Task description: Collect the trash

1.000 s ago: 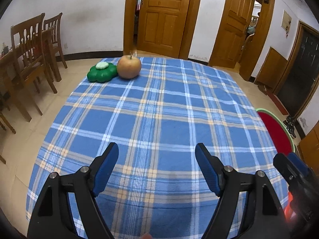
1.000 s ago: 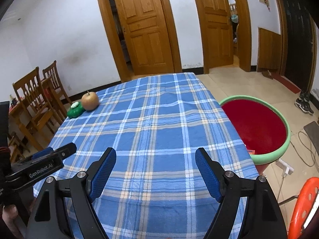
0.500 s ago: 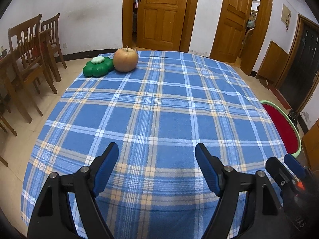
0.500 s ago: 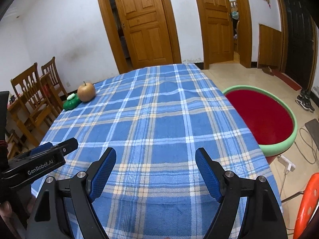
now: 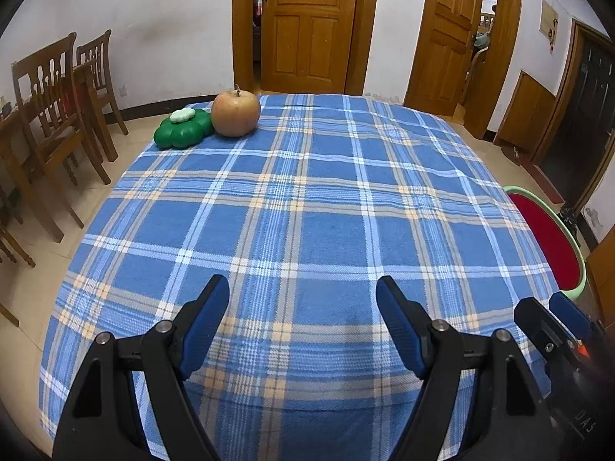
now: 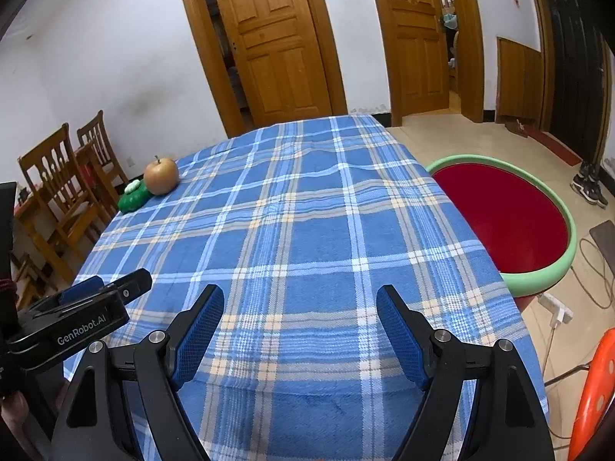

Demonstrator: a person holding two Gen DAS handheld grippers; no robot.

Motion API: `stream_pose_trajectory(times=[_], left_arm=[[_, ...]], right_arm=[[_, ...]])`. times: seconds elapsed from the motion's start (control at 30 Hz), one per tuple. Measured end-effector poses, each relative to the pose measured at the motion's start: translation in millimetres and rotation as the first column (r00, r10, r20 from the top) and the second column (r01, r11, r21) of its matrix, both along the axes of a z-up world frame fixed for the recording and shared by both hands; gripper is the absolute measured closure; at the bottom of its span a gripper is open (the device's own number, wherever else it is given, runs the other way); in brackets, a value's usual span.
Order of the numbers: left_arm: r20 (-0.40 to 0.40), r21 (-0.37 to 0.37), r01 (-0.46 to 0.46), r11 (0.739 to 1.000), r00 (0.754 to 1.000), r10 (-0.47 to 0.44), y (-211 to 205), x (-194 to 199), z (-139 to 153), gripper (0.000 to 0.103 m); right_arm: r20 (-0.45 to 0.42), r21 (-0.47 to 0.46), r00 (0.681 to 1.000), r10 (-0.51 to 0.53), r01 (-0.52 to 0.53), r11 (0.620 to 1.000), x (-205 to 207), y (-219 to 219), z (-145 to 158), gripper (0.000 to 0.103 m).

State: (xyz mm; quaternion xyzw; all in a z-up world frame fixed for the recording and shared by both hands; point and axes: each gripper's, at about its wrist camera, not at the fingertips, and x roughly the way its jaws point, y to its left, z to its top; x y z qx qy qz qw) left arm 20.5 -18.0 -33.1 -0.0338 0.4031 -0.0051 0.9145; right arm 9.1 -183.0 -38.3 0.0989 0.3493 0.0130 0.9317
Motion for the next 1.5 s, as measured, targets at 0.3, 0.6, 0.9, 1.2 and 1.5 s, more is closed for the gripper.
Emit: stream_pose_trajectory(times=[0.3, 0.6, 0.9, 1.2, 1.5], left_arm=[[-0.001, 0.0, 0.001, 1.0, 1.0, -0.001, -0.4, 0.4, -0.1, 0.025], [-0.001, 0.005, 0.001, 1.0, 1.0, -0.001, -1.8, 0.0, -1.8, 0.025], [-0.001, 0.006, 0.002, 1.0, 1.0, -0.002, -2.4, 0.1, -1.8, 0.025], [0.002, 0.007, 0.002, 1.0, 1.0, -0.002, -3.4, 0.2, -1.9, 0.025], [0.011, 0.013, 0.012, 1.0, 1.0, -0.012, -5.5, 2.0, 4.7, 0.025]], right_arm=[[-0.007, 0.008, 1.0, -0.006, 0.006, 1.0, 0.5, -3.1, -1.9, 0.021], [-0.01, 0.012, 1.0, -0.012, 0.012, 1.0, -0.3, -5.8, -3.1, 0.021], [-0.012, 0.013, 1.0, -0.013, 0.013, 1.0, -0.4, -5.9, -3.2, 0.021], [-0.011, 0.01, 1.0, -0.01, 0.01, 1.0, -0.8, -5.9, -3.0, 0.021], [-0.002, 0.004, 1.0, -0.024, 0.024, 1.0, -0.3, -9.2, 5.0, 0.021]])
